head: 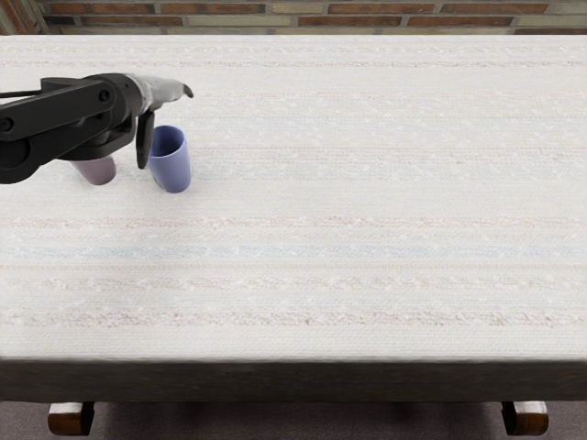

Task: Pick up cup and place in cup with left hand

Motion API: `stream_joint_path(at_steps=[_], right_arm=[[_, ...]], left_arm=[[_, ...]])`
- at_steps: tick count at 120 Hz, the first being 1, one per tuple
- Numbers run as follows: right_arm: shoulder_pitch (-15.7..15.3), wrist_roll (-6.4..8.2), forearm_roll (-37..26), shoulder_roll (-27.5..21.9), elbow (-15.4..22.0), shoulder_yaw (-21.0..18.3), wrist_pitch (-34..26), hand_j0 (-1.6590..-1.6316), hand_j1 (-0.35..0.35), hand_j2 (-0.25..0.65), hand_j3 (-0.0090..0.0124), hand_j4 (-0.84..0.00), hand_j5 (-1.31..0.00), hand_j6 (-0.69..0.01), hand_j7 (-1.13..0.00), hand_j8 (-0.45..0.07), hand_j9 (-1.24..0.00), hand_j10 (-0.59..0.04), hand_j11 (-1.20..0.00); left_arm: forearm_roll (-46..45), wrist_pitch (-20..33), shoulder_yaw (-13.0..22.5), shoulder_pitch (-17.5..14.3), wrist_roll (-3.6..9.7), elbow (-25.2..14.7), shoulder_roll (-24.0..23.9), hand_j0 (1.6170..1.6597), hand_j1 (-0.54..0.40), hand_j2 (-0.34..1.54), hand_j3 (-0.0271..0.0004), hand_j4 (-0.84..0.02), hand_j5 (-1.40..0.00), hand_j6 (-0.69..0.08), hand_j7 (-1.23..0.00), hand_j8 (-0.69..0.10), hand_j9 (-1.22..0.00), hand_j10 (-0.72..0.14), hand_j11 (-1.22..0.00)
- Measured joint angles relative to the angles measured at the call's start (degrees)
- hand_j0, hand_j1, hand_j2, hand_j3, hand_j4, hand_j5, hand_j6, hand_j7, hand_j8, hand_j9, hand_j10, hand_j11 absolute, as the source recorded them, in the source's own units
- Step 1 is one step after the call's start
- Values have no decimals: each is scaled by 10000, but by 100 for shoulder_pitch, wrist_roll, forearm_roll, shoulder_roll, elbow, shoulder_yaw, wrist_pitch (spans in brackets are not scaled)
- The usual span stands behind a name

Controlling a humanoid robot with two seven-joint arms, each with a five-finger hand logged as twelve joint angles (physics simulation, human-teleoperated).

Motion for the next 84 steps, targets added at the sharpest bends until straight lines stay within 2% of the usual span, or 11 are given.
stream_joint_path(at_steps=[12, 40, 54, 84], right_arm=[[1, -1, 0, 0, 0, 2, -3, -16581, -3182, -52, 0, -259, -335, -260, -334, -259, -335, -258, -335], [43, -6, 0, 0, -3, 4, -42, -16581, -3182, -52, 0, -259, -335, -260, -334, -259, -335, -258, -335], [47, -7, 0, 0, -6, 7, -51, -16581, -3182, -52, 0, -259, -335, -260, -334, -259, -335, -258, -335], [51, -4, 0, 0, -9, 8, -63, -16581, -3182, -52, 0, -259, -335, -260, -334, -259, -335, -258, -335]], left_arm=[[-20, -57, 15, 61, -73, 35, -21, 16581, 1829, 295, 0, -1429, -1818, -1441, -1816, -1437, -1815, -1423, -1814], [-40, -85, 21, 91, -401, 311, -99, 16581, 1438, 362, 0, -1756, -2243, -1768, -2241, -1764, -2240, -1750, -2239], [-41, -71, 26, 163, -519, 442, -169, 16581, 1357, 375, 0, -1821, -2330, -1831, -2328, -1828, -2327, -1815, -2326], [-30, -41, 29, 311, -620, 520, -172, 16581, 1284, 388, 0, -1882, -2409, -1893, -2408, -1890, -2406, -1877, -2405]])
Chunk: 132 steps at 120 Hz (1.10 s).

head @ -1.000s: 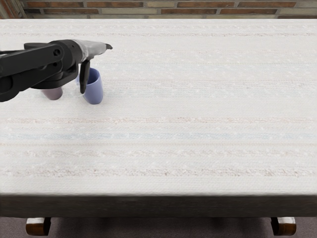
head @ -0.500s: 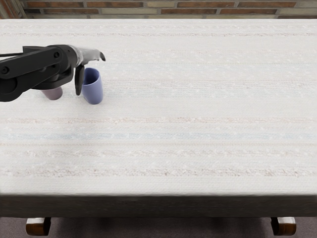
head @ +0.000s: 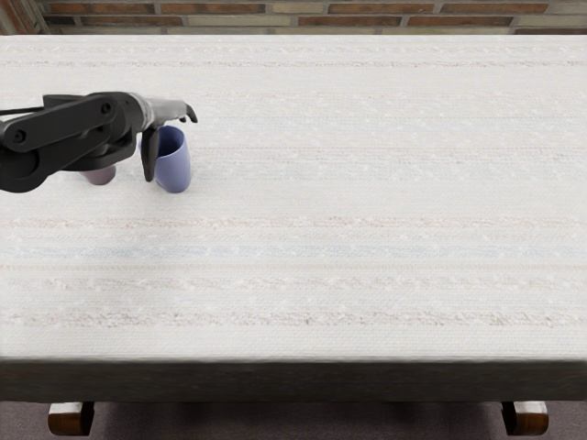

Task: Pick up cup and place in cup with left hand

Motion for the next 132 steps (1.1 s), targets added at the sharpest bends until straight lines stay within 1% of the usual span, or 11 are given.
stream_joint_path(at_steps=[7, 15, 32, 45, 62, 94, 132], right_arm=[[-1, 2, 0, 0, 0, 0, -1, -16581, -3182, -52, 0, -259, -335, -260, -334, -259, -335, -258, -335], [0, 3, 0, 0, 0, -3, -1, -16581, -3182, -52, 0, -259, -335, -260, -334, -259, -335, -258, -335], [-1, 2, 0, 0, 0, -4, -2, -16581, -3182, -52, 0, -259, -335, -260, -334, -259, -335, -258, -335], [-2, 2, 0, 0, 0, -2, -2, -16581, -3182, -52, 0, -259, -335, -260, -334, -259, -335, -258, -335], [-2, 1, 0, 0, 0, -2, -2, -16581, -3182, -52, 0, -259, -335, -260, -334, -259, -335, -258, -335], [-2, -3, 0, 0, -3, 0, -2, -16581, -3182, -52, 0, -260, -335, -260, -334, -259, -335, -258, -335], [-2, -14, 0, 0, -23, -5, -2, -16581, -3182, -52, 0, -259, -335, -260, -334, -259, -335, -258, -335]], left_arm=[[2, -2, 0, 1, -14, 23, 0, 16581, 1277, 389, 0, -1888, -2418, -1899, -2416, -1896, -2414, -1883, -2413], [0, -17, 0, -28, -122, 136, -49, 16581, 1272, 390, 0, -1893, -2423, -1904, -2421, -1900, -2420, -1887, -2419], [4, -41, 13, -11, -300, 395, -162, 16581, 1293, 385, 0, -1872, -2399, -1882, -2397, -1879, -2396, -1867, -2395], [5, -48, 42, -4, -375, 478, -176, 16581, 1315, 381, 0, -1853, -2375, -1862, -2373, -1859, -2372, -1848, -2371], [6, -45, 112, 25, -406, 496, -183, 16581, 1337, 378, 0, -1834, -2351, -1844, -2349, -1841, -2348, -1829, -2347], [16, -3, 139, 107, -415, 500, -202, 16581, 1275, 388, 0, -1886, -2418, -1896, -2416, -1893, -2415, -1881, -2414], [50, -14, 149, 124, -416, 501, -202, 16580, -266, 644, 0, -3172, -4094, -3179, -4092, -3177, -4092, -3167, -4091]])
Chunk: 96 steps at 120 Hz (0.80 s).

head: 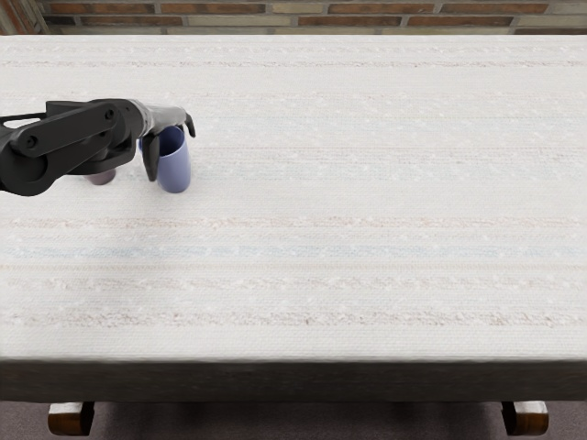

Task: Pick up cup and place in cup with left hand

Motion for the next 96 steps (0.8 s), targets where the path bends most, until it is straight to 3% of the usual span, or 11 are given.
stream_joint_path(at_steps=[16, 60, 75, 96], right_arm=[[0, 5, 0, 0, -2, -2, 0, -16581, -3182, -52, 0, -260, -335, -261, -334, -259, -335, -258, -335], [0, 14, 0, 0, -1, -3, 0, -16581, -3182, -52, 0, -259, -335, -260, -334, -259, -335, -258, -335], [1, 17, 0, 0, 0, -3, 0, -16581, -3182, -52, 0, -259, -335, -260, -334, -259, -335, -258, -335], [0, 23, 0, 0, 0, -3, 0, -16581, -3182, -52, 0, -259, -335, -260, -334, -259, -335, -258, -335]], left_arm=[[15, 92, 102, -9, 1, 22, 0, 16573, -1056, 1158, 0, -3810, -4904, -3434, -4952, -3500, -4975, -3747, -4974], [-1, -32, 164, -131, 55, -131, 16, 16555, -881, 864, 0, -4397, -5774, -3089, -5865, -3269, -5879, -4310, -5883], [-11, -207, 161, -321, 215, -315, 99, 16553, -779, 707, 0, -4389, -5855, -3122, -5943, -3206, -5920, -4330, -5926], [-50, -524, 136, -698, 561, -791, 635, 16553, -755, 630, 0, -4454, -5880, -2995, -5910, -3347, -5919, -4358, -5923]])
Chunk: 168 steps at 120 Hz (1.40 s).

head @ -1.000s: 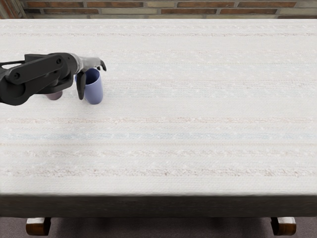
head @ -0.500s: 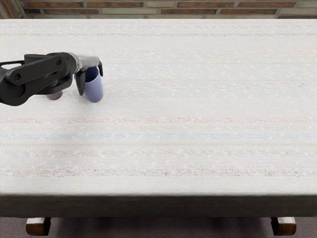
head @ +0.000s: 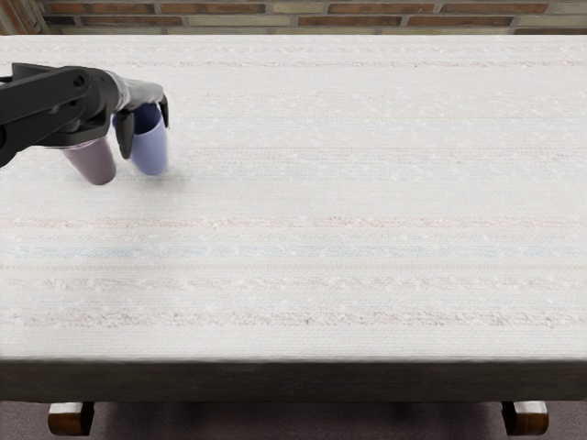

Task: Pick up cup and place in cup with left hand

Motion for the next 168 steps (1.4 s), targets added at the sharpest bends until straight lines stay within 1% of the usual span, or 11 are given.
stream_joint_path(at_steps=[9, 20, 27, 36, 42, 51, 78, 99, 110, 134, 168], right_arm=[[0, 3, 0, 0, -1, 0, 0, -16581, -3182, -51, 0, -259, -335, -260, -334, -259, -335, -258, -335], [0, 4, 0, 0, 0, -5, 0, -16581, -3182, -51, 0, -259, -335, -260, -334, -259, -335, -258, -335], [0, 4, 0, 0, -1, -4, 0, -16581, -3182, -51, 0, -260, -335, -261, -334, -260, -335, -258, -335], [0, 5, 0, 0, -2, -2, 0, -16581, -3182, -51, 0, -259, -335, -260, -334, -259, -335, -258, -335], [0, 5, 0, 0, -3, -1, 0, -16581, -3182, -51, 0, -259, -335, -260, -334, -259, -335, -258, -335], [0, 5, 0, 0, -2, -1, 0, -16581, -3182, -51, 0, -259, -335, -260, -334, -259, -335, -258, -335], [-22, -27, 6, 0, 24, 9, 5, -16581, -3182, -51, 0, -259, -335, -261, -334, -260, -335, -259, -335], [-33, -44, 8, 0, 29, 14, 8, -16581, -3182, -51, 0, -259, -335, -260, -334, -259, -335, -258, -335], [-34, -46, 9, 0, 30, 16, 9, -16581, -3182, -51, 0, -259, -335, -260, -334, -259, -335, -258, -335], [-35, -48, 9, 0, 31, 16, 9, -16581, -3182, -51, 0, -259, -335, -260, -334, -259, -335, -259, -335], [-36, -48, 9, 0, 31, 15, 9, -16581, -3182, -51, 0, -259, -335, -260, -334, -259, -335, -258, -335]], left_arm=[[-80, -170, -14, -198, 118, -155, 53, 16554, -751, 593, 0, -4435, -5877, -3161, -5881, -3260, -5908, -4362, -5913], [-134, -314, -48, -258, 217, -294, 54, 16555, -863, 691, 0, -4442, -5865, -3120, -5895, -3196, -5918, -4371, -5921], [-172, -364, -98, -338, 283, -438, 220, 16551, -727, 546, 0, -4410, -5906, -3182, -5955, -3223, -5948, -4352, -5956], [-352, -481, -153, -625, 374, -699, 603, 16553, -681, 295, 0, -4414, -5933, -3167, -5997, -3316, -5937, -4383, -5944], [-434, -563, -180, -687, 425, -828, 638, 16554, -933, 513, 0, -4493, -5862, -2875, -5907, -3175, -5953, -4413, -5954], [-547, -645, -238, -769, 505, -974, 647, 16551, -815, 452, 0, -4428, -5949, -3029, -5975, -3012, -5976, -4392, -5980], [-700, -913, -375, -950, 644, -1186, 905, 16552, -998, 600, 0, -4350, -5968, -2874, -6034, -3090, -5982, -4381, -5987], [-772, -1295, -778, -1079, 792, -1260, 1107, 16552, -878, 397, 0, -4411, -5978, -2985, -6049, -3161, -5962, -4373, -5969], [-825, -1418, -864, -1234, 833, -1269, 1151, 16552, -843, 245, 0, -4363, -5995, -2987, -5980, -3180, -5943, -4378, -5949], [-907, -1640, -916, -1337, 881, -1279, 1547, 16554, -1021, 489, 0, -4364, -6054, -2830, -6054, -3091, -5944, -4353, -5953], [-889, -1695, -887, -1237, 882, -1233, 1745, 16556, -1208, 705, 0, -4286, -5963, -2743, -5957, -2896, -5926, -4346, -5932]])
